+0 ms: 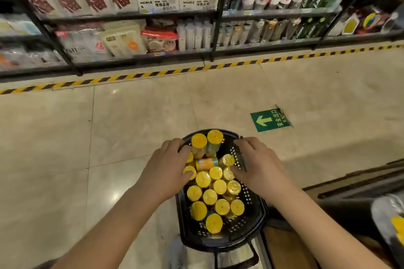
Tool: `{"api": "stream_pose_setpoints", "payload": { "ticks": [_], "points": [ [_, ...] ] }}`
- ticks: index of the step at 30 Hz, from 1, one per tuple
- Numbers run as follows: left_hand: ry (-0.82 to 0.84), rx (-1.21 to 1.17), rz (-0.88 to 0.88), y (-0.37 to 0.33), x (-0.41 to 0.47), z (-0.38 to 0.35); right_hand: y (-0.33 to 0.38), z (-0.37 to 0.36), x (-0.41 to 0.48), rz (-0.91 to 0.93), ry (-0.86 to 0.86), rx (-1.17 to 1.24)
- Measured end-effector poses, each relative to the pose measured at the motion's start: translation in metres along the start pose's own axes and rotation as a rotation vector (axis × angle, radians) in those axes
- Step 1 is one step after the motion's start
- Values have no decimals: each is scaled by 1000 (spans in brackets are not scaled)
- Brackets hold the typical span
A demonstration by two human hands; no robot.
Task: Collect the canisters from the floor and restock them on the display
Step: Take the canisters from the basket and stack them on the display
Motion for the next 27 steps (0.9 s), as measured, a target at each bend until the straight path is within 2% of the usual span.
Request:
{"api": "stream_pose_setpoints", "payload": {
  "ticks": [5,16,24,27],
  "points": [
    [17,-35,15,18,66,-67,-50,-64,50,9,-20,27],
    [66,72,47,57,184,-226,-128,-228,138,34,8,-30],
    [-47,14,88,63,242,-263,-154,-268,153,24,48,-3],
    [-64,-88,96,67,260,-270,-159,-265,153,2,40,11]
  ]
}}
Point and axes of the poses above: each hand's wrist, its own x-axis towards the middle knuckle, its own z-axis out of the back of the hand, y = z × x, the point moved 8 cm from there along x, towards the middle knuckle, and after that the axes turned 4 degrees about z, right-handed, at the moved point
